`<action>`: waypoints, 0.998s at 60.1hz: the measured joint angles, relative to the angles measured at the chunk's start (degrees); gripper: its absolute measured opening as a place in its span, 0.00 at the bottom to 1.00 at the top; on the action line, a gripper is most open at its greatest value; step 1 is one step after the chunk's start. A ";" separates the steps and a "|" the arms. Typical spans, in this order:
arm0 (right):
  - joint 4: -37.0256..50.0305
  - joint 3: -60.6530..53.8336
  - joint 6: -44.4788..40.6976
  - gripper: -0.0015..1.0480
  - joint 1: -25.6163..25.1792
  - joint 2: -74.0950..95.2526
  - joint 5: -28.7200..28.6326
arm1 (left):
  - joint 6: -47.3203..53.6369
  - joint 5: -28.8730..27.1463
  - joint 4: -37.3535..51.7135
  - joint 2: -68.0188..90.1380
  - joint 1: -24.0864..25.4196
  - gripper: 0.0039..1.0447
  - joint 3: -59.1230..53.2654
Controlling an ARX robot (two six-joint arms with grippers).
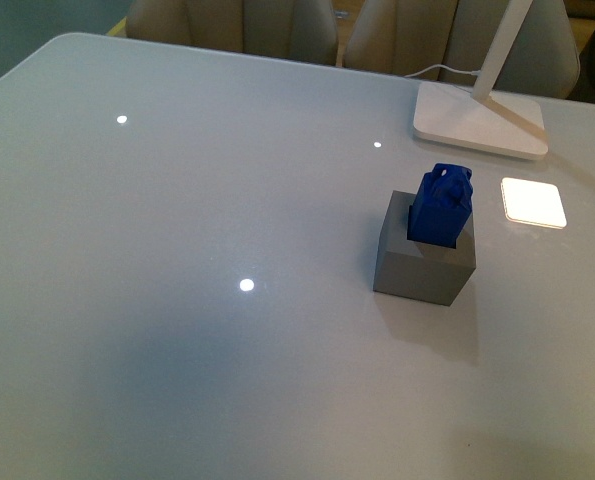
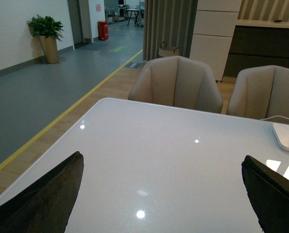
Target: Insert blue part into gray base
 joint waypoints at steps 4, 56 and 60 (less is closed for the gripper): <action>-2.40 -0.74 -0.02 0.02 -2.54 -3.63 -2.84 | 0.00 -0.02 0.00 0.00 0.00 0.93 0.00; -35.21 -3.48 -0.02 0.02 -3.74 -41.09 -3.10 | -0.02 0.00 0.00 0.00 0.00 0.93 0.00; -37.09 -3.48 -0.02 0.02 -3.74 -42.97 -3.10 | 0.00 0.00 0.00 0.00 0.00 0.93 0.02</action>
